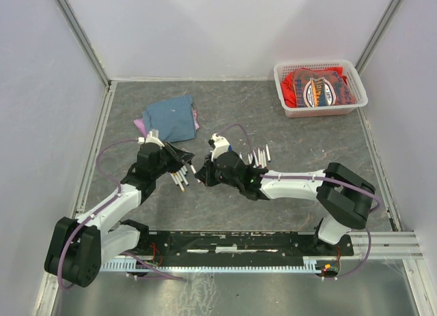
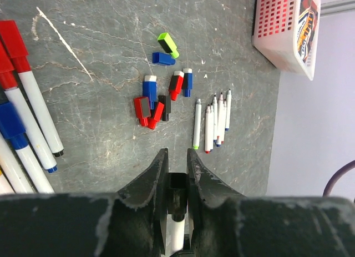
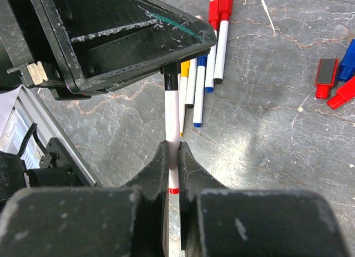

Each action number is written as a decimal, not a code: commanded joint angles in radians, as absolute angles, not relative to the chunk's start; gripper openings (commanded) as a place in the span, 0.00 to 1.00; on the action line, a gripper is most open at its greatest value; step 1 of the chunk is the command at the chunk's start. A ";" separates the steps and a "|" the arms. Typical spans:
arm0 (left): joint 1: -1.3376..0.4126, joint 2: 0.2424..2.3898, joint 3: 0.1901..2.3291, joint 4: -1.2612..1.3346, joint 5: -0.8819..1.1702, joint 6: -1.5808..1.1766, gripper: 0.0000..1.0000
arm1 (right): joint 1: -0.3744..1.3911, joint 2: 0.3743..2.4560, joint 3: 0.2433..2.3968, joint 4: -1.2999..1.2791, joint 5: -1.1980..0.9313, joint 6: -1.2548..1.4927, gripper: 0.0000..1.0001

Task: Open the pen caps
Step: Open the pen cap from the pen.

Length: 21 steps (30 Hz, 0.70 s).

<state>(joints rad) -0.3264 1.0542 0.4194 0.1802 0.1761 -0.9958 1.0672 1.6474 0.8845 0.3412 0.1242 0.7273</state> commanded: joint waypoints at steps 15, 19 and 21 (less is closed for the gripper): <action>-0.319 1.045 0.407 0.286 0.254 -0.977 0.03 | 1.044 1.609 0.908 0.365 0.091 0.721 0.39; -0.319 1.043 0.405 0.291 0.261 -0.979 0.03 | 1.037 1.625 0.925 0.365 0.080 0.723 0.40; -0.319 1.043 0.402 0.297 0.264 -0.983 0.03 | 1.033 1.635 0.933 0.366 0.072 0.728 0.40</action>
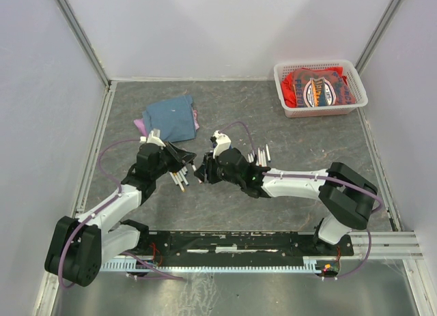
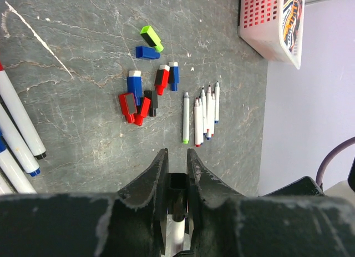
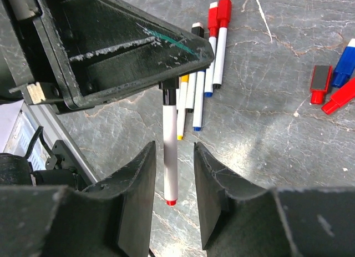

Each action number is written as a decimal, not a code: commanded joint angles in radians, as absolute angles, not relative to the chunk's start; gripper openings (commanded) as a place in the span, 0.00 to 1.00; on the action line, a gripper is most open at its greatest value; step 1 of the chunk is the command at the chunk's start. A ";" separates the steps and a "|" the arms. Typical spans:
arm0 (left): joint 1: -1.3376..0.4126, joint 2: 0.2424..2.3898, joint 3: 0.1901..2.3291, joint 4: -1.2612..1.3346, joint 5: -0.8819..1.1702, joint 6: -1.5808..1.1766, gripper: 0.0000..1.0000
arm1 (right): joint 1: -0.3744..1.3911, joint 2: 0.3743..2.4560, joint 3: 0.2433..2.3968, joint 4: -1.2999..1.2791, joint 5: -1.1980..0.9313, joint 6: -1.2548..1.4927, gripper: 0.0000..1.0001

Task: Open the pen caps
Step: Open the pen cap from the pen.

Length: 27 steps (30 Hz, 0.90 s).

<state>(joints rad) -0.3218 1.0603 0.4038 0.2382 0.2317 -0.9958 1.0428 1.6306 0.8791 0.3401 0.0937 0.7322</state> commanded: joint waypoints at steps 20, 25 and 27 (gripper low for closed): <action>-0.319 1.045 0.404 0.307 0.243 -1.012 0.03 | 0.995 1.731 0.987 0.369 0.001 0.735 0.01; -0.319 1.067 0.455 0.219 0.157 -1.041 0.03 | 0.997 1.751 0.998 0.290 0.034 0.667 0.01; -0.319 1.076 0.487 0.184 0.112 -1.049 0.03 | 0.998 1.757 0.993 0.267 0.061 0.645 0.01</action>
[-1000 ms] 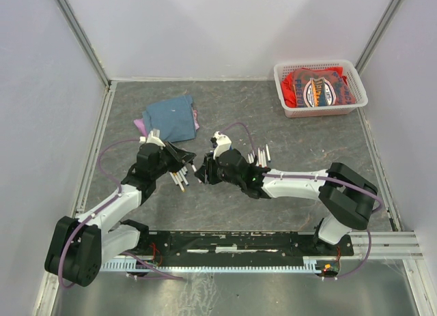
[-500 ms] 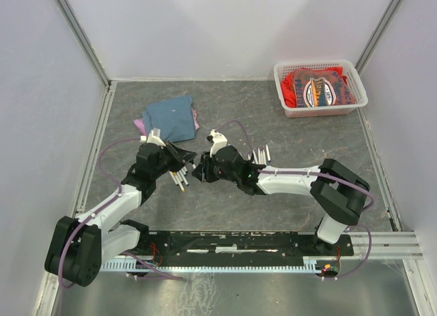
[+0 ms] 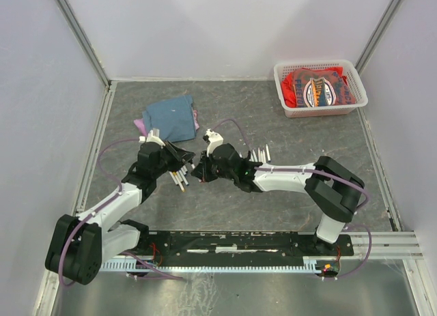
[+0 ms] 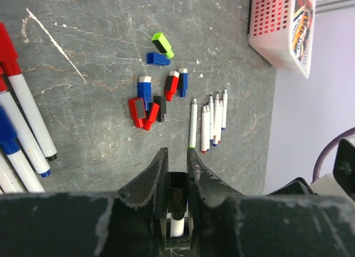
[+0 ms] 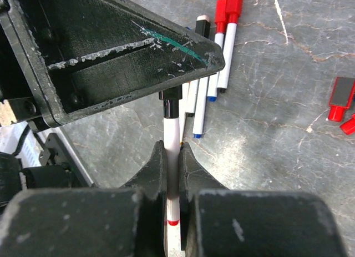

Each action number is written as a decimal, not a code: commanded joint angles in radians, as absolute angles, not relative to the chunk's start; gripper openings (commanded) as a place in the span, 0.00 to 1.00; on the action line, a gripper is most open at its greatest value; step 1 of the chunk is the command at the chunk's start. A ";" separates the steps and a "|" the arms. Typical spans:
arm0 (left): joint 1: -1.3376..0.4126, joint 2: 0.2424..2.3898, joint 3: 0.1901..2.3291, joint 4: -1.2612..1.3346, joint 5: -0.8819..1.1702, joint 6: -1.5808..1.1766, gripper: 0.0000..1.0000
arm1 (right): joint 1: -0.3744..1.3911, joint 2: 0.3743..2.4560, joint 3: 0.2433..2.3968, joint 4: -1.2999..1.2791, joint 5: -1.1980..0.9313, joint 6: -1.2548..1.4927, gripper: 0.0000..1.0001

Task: Open the pen caps
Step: Open the pen cap from the pen.

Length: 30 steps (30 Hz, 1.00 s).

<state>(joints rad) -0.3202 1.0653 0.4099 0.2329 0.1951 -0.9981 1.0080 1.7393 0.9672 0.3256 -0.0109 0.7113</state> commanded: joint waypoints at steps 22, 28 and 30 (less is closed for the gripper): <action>-0.353 1.104 0.542 0.251 -0.010 -1.098 0.03 | 1.097 1.750 1.005 0.102 0.336 0.476 0.01; -0.351 1.114 0.484 0.466 0.100 -0.968 0.03 | 1.063 1.655 0.909 0.244 0.166 0.592 0.01; -0.350 1.111 0.477 0.486 0.109 -0.931 0.03 | 1.040 1.626 0.866 0.305 0.113 0.636 0.01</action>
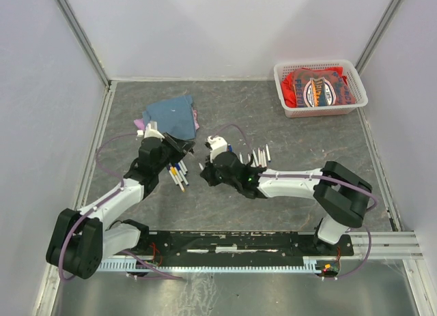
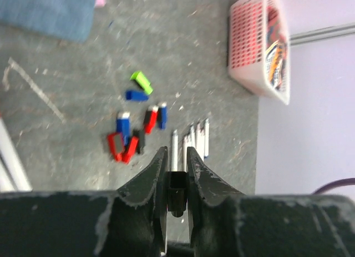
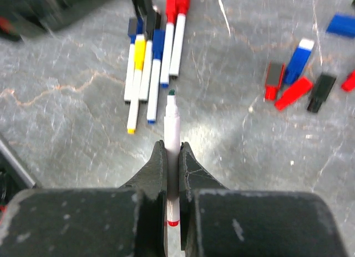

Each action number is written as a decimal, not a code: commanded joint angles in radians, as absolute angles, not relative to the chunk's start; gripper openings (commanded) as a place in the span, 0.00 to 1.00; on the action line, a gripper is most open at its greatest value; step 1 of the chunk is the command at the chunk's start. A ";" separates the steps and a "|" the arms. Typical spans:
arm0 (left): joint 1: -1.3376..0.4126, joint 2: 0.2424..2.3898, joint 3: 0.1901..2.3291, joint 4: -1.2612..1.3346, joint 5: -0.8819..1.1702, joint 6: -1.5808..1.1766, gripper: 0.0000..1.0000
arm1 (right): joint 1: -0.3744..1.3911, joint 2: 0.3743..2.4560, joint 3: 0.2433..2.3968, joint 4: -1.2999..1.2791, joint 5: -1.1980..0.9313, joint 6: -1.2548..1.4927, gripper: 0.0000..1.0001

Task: Open the pen caps
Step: Open the pen cap from the pen, then place the pen cap at the center of the board, then place the pen at the center of the board.

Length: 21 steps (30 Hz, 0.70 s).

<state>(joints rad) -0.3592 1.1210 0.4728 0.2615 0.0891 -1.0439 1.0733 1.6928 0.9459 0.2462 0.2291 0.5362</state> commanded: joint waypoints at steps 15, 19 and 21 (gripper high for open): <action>-0.390 1.329 0.585 0.334 0.027 -0.818 0.03 | 0.965 1.510 0.796 0.134 0.342 0.627 0.01; -0.454 1.402 0.671 0.213 -0.069 -0.766 0.03 | 0.951 1.496 0.808 0.053 0.449 0.619 0.01; -0.486 1.452 0.725 0.162 -0.106 -0.744 0.03 | 0.943 1.495 0.819 0.010 0.492 0.612 0.03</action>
<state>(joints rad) -0.4343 1.3914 0.6106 0.2600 0.0017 -0.8478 0.9581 1.5288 0.7666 0.1135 0.3408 0.6415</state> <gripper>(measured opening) 0.223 0.055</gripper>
